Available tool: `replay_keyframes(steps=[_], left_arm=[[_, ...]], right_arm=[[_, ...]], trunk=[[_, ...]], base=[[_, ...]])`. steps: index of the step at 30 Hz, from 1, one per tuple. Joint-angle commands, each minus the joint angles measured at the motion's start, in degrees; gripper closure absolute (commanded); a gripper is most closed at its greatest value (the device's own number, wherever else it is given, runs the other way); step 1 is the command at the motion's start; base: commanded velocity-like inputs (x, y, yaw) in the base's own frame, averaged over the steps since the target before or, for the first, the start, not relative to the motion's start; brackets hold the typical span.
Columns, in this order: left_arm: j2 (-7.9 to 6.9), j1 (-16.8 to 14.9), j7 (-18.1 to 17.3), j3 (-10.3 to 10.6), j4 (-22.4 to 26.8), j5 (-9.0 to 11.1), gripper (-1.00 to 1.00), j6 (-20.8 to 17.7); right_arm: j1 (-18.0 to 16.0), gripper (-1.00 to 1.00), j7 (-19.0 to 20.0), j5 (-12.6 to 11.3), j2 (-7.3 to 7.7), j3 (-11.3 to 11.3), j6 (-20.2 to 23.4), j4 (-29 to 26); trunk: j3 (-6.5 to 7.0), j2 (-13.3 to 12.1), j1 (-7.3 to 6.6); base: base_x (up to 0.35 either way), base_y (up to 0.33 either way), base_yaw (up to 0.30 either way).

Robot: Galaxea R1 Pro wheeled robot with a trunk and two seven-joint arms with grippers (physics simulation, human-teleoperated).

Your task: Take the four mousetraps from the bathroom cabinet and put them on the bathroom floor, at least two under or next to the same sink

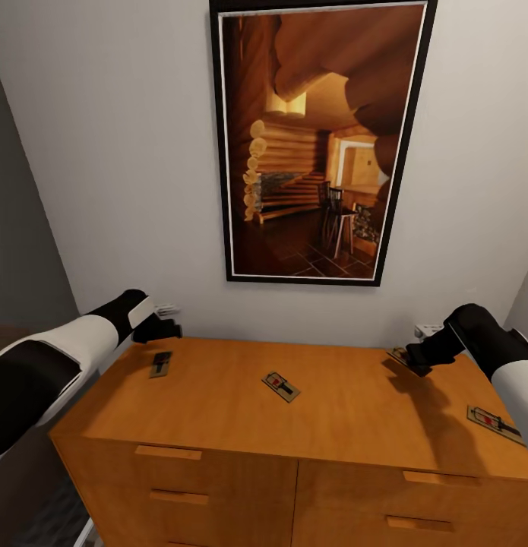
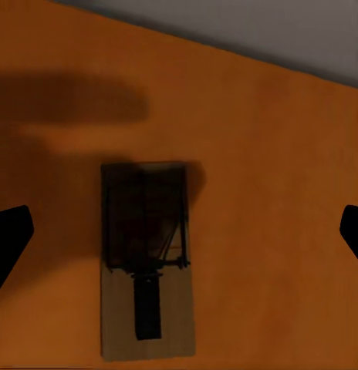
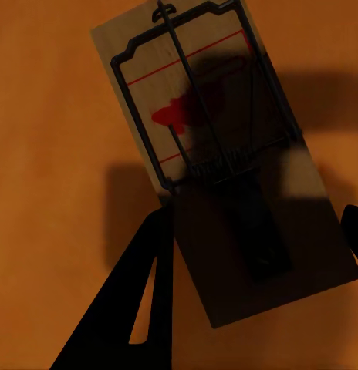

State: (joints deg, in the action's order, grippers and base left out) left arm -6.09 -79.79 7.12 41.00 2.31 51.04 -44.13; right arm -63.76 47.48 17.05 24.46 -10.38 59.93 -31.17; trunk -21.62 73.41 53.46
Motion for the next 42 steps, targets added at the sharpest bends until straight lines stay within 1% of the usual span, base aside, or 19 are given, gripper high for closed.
replay_keyframes(steps=[1,5,6,11,24,42], left_arm=[[0.08,0.0,1.0,0.2,0.2,0.6,-1.0,-0.3],[0.85,0.0,4.7,0.1,0.1,0.8,-1.0,-0.2],[1.27,0.0,6.2,0.1,0.1,0.8,-1.0,-0.1],[2.16,0.1,8.4,0.1,0.1,0.9,-1.0,-0.1],[2.48,0.2,8.5,0.0,0.2,0.8,-1.0,-0.1],[2.49,0.2,8.5,0.0,0.2,0.8,-1.0,-0.1]], right_arm=[[-0.1,1.0,0.6,0.5,0.06,-0.3,0.1,0.0],[-0.1,1.0,0.6,0.5,0.07,-0.3,0.1,0.1],[-0.1,1.0,0.6,0.5,0.09,-0.3,0.1,0.1],[-0.1,1.0,0.6,0.5,0.14,-0.3,0.1,0.1],[-0.1,1.0,0.5,0.5,0.48,-0.3,0.1,0.1],[-0.1,1.0,0.5,0.5,0.41,-0.3,0.1,0.1]], trunk=[[-0.07,0.0,0.0],[-0.07,0.0,0.0],[-0.07,0.0,0.0],[-0.07,0.0,0.0],[-0.07,0.0,0.0],[-0.07,0.0,0.0]], base=[[0.0,0.0,0.0],[0.0,0.0,0.0],[0.0,0.0,0.0],[0.0,0.0,0.0],[0.0,0.0,0.0],[0.0,-0.041,0.0]])
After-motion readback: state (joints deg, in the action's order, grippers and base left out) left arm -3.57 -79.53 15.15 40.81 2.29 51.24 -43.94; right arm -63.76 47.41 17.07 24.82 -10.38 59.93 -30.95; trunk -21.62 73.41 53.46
